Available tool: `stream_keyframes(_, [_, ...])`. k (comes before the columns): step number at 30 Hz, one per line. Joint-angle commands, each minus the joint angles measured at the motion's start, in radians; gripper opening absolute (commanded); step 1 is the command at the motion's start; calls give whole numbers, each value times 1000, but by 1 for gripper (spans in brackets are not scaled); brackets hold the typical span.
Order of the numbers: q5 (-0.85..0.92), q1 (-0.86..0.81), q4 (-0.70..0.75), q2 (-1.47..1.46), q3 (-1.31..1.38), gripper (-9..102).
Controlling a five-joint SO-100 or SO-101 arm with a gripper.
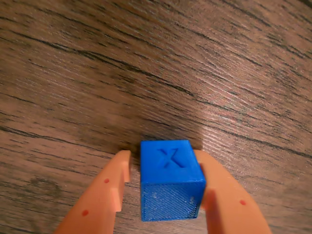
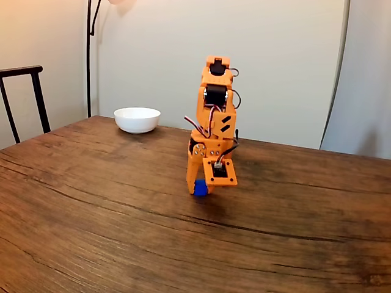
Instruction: Grasp the cube and drop it in the bowl
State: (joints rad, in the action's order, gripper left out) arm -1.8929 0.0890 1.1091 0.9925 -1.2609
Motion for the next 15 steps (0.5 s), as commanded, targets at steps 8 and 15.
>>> stream_keyframes(8, [-25, -3, 2, 0, -3, 1])
stream_keyframes(15, [-26, -5, 98, 23, 29, 1])
